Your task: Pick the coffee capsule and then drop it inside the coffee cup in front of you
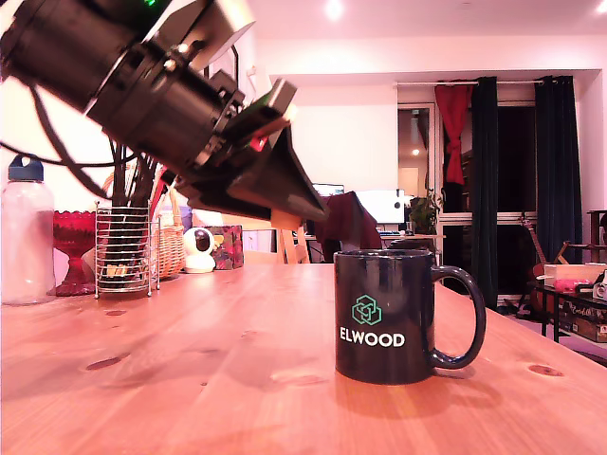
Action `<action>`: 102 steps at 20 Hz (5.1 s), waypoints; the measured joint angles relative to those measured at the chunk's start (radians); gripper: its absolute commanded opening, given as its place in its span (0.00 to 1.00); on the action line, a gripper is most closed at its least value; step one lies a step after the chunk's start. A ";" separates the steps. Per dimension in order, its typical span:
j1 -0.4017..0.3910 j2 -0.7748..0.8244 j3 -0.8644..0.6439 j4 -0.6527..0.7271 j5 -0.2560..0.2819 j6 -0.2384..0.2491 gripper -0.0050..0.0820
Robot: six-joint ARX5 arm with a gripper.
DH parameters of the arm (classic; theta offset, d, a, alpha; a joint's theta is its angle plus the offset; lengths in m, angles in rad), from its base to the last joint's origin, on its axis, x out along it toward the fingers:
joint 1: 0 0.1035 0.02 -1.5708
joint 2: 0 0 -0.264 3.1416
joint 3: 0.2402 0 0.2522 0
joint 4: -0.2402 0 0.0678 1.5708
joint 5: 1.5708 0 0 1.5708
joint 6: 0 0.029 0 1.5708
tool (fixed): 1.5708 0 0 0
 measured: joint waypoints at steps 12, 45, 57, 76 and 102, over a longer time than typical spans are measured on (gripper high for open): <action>-0.005 0.135 0.237 -0.135 -0.005 0.004 0.26; -0.043 0.421 0.565 -0.428 -0.003 0.027 0.27; -0.043 0.421 0.567 -0.453 0.006 0.011 0.96; -0.038 0.293 0.577 -0.496 0.056 0.001 0.12; -0.001 0.217 0.577 -0.542 0.108 0.011 0.12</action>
